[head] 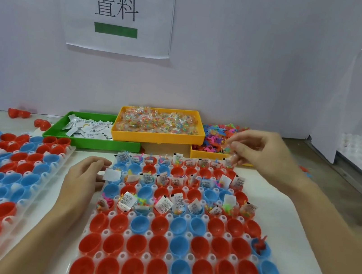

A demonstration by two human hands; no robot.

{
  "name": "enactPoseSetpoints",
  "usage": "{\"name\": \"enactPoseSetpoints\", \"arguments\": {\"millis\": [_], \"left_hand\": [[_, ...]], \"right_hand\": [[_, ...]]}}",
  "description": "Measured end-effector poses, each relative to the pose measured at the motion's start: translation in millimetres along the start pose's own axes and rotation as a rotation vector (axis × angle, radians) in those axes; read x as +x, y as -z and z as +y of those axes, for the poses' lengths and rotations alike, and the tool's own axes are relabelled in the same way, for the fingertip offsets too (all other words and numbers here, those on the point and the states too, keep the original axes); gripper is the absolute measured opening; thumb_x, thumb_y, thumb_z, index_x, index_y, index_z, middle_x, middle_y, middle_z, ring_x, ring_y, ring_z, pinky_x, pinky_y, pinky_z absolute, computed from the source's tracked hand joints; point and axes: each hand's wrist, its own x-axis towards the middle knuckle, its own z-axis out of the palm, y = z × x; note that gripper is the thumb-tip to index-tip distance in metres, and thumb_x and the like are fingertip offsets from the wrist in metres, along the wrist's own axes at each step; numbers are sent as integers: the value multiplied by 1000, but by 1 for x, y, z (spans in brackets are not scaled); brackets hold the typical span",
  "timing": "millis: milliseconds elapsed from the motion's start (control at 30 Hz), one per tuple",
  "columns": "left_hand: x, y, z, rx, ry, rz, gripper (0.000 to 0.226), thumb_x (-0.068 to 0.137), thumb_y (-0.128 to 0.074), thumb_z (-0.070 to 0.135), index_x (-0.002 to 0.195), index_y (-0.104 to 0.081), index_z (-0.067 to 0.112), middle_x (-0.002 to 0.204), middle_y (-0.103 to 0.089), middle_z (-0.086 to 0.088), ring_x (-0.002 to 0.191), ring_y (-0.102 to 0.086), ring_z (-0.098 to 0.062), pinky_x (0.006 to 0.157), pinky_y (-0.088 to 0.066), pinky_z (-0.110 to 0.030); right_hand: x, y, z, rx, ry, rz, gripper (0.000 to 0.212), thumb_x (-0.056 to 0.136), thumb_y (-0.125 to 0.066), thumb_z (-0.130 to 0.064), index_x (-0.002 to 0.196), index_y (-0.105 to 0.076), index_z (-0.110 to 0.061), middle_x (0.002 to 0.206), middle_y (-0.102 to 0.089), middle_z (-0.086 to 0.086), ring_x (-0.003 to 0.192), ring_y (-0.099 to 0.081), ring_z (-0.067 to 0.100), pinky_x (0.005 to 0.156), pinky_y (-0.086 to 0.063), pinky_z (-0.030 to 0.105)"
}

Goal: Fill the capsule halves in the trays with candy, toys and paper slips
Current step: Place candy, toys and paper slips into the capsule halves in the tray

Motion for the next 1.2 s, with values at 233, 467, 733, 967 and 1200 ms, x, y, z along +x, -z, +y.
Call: {"name": "enactPoseSetpoints", "arguments": {"millis": [233,467,733,967,1200], "left_hand": [[-10,-4,8,1,-19,9,28,102,-46,21,87,-70,22,96,-69,4,89,-62,-19,71,-47,-28],[-14,-4,13,12,-22,3,27,103,-44,19,91,-68,20,97,-69,5,87,-62,-15,71,-45,-26],[-14,-4,12,19,-15,1,27,103,-44,21,92,-69,20,99,-69,4,89,-62,-16,71,-45,-26],[-12,-3,11,27,-10,-2,27,103,-43,21,94,-68,19,104,-68,0,94,-61,-21,74,-46,-28],[-10,-3,8,29,-13,-1,28,103,-43,21,92,-69,22,104,-69,0,95,-62,-21,73,-46,-28]], "right_hand": [[-48,41,-7,-36,-88,-394,13,89,-72,-12,86,-79,-22,77,-75,6,62,-70,18,60,-54,21],[-54,47,-10,-149,-235,-613,15,90,-71,-11,87,-80,-23,85,-77,4,70,-72,16,63,-54,20],[-58,46,-18,-223,-354,-737,14,87,-76,-14,79,-77,-25,81,-77,-1,73,-73,15,65,-53,19],[-58,40,-19,-289,-414,-783,11,87,-75,-13,80,-78,-22,84,-77,-1,75,-74,14,69,-56,19],[-59,37,-17,-329,-426,-779,10,85,-77,-14,79,-76,-21,83,-76,-3,74,-74,12,67,-54,16]]}}
